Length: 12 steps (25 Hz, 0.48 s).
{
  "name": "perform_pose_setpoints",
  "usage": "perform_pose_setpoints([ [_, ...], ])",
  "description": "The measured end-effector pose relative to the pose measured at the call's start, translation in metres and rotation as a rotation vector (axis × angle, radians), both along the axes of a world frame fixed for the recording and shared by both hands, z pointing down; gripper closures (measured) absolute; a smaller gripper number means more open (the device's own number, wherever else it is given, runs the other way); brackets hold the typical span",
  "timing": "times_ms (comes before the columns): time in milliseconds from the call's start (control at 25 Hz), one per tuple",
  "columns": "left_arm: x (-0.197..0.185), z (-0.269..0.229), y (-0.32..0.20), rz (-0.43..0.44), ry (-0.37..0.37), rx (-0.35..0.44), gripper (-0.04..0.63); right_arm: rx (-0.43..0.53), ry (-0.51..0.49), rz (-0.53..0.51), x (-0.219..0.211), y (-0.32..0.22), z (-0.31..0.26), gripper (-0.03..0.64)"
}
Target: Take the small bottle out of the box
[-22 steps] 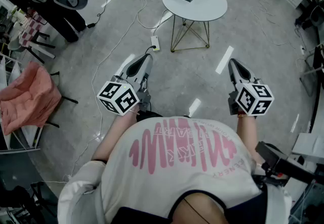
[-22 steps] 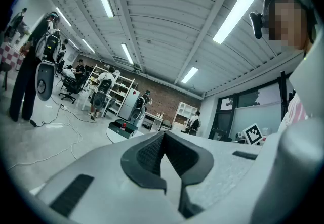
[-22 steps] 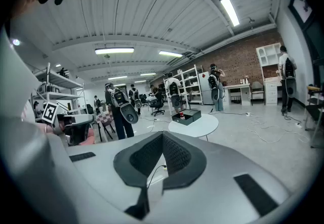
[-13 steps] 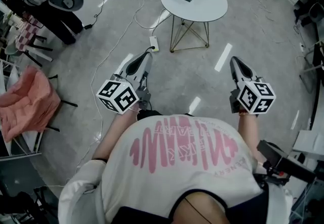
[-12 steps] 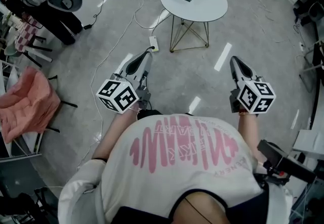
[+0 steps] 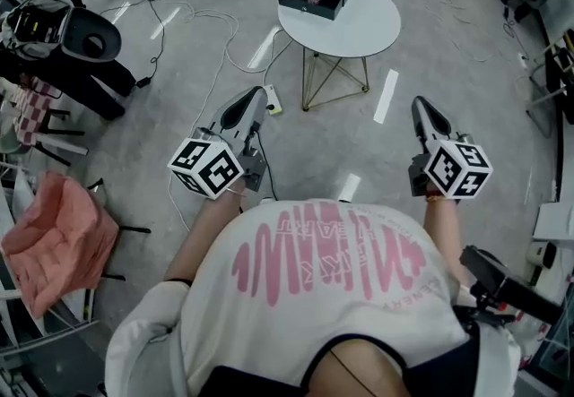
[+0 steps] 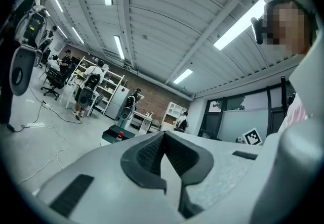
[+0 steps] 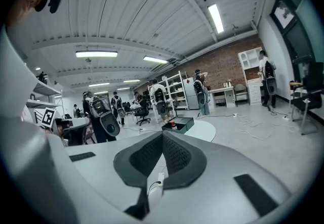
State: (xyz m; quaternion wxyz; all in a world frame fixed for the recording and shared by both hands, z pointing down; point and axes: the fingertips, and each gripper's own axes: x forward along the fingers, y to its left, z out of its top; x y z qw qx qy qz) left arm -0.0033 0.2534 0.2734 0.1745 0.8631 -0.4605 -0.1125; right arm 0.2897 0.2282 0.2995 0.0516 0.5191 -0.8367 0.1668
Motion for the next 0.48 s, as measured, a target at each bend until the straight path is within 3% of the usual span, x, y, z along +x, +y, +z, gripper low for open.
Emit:
perform_pose_setpoints([
  [200,-0.061,-0.004,-0.033,0.051,0.012,0.006,0.588,-0.009,-0.050,0.069,-0.058,-0.019,-0.003,0.614],
  [480,-0.132,0.005,-0.061,0.121,0.028,-0.043,0.588,-0.047,-0.061,0.134,-0.131,-0.029,-0.001,0.614],
])
